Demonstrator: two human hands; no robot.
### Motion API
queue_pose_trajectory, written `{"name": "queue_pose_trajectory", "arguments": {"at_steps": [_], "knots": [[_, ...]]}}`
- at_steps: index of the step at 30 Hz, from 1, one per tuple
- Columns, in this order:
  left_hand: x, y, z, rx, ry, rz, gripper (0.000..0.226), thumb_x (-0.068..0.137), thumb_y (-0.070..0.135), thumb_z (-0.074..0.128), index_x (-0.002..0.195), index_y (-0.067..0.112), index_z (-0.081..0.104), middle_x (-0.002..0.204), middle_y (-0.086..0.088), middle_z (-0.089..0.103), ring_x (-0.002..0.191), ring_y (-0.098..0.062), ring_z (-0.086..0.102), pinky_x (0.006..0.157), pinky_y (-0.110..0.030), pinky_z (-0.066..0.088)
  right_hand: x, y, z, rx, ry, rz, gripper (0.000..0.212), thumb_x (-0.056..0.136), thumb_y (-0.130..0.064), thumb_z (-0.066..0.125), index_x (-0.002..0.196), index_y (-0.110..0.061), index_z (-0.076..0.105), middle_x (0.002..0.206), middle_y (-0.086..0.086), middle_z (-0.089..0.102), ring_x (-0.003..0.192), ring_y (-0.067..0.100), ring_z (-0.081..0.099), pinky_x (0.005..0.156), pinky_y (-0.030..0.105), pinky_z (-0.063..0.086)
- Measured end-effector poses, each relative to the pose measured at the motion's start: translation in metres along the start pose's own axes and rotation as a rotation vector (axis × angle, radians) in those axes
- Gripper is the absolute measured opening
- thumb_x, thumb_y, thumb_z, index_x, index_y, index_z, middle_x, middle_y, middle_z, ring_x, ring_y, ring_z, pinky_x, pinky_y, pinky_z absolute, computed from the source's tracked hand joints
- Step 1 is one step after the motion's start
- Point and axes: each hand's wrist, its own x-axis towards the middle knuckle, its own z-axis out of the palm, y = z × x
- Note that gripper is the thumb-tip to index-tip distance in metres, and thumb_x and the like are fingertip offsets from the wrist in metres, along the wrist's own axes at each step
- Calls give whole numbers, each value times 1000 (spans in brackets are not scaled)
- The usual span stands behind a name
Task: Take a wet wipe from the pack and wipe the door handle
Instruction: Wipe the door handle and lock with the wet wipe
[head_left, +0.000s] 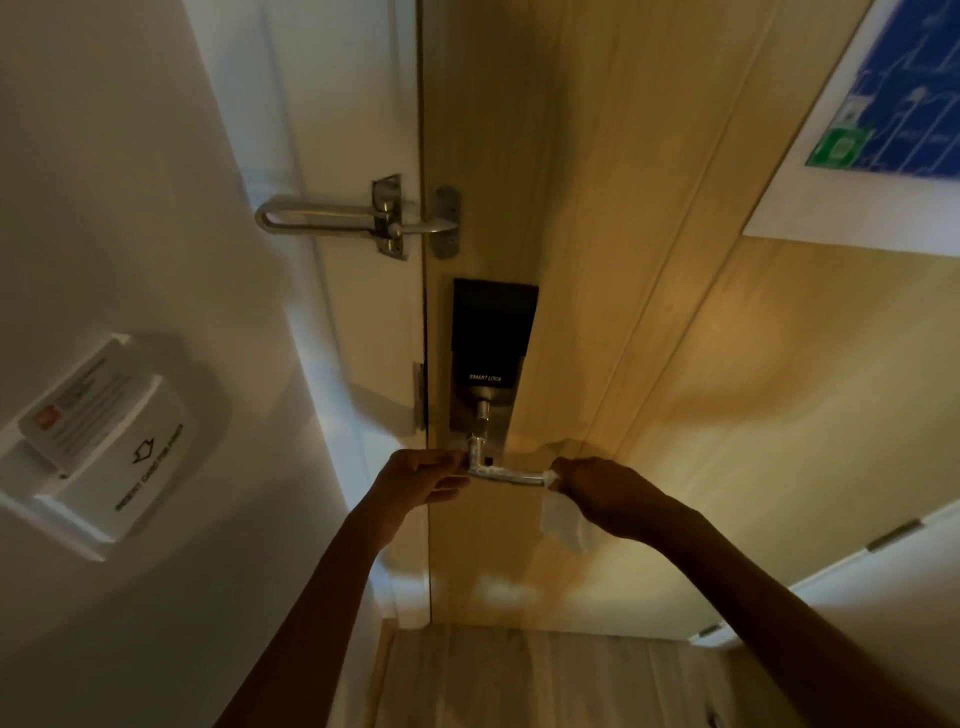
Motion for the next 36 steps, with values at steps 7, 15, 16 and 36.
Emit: {"name": "queue_pose_trajectory", "arguments": {"at_steps": [7, 15, 16, 36], "knots": [[-2, 3, 0, 5, -22, -19, 43, 91, 39, 61, 117, 7, 71, 110, -10, 76, 101, -22, 74, 82, -27, 61, 0, 16, -12, 40, -52, 67, 22, 97, -25, 47, 109, -15, 63, 104, 8, 68, 95, 24, 61, 77, 29, 42], [-3, 3, -2, 21, -43, -17, 41, 92, 42, 59, 115, 10, 72, 108, -7, 77, 100, -21, 74, 78, -24, 60, -15, 23, -48, 339, 558, 152, 14, 88, -14, 61, 95, -22, 69, 98, -3, 72, 88, 16, 68, 72, 30, 54], [-3, 2, -2, 21, -46, -20, 42, 91, 42, 59, 114, 11, 72, 108, -7, 77, 100, -20, 74, 78, -24, 60, -14, 14, -49, 356, 647, 161, 16, 88, -12, 60, 95, -23, 69, 98, -5, 72, 88, 11, 67, 73, 27, 52], [-5, 6, 1, 30, -41, -39, 42, 93, 42, 57, 116, 10, 71, 110, -7, 77, 100, -20, 74, 77, -23, 61, -3, -16, 20, 925, 300, 385, 25, 88, -51, 56, 97, -36, 74, 99, -3, 71, 96, 14, 64, 85, 32, 51]]}}
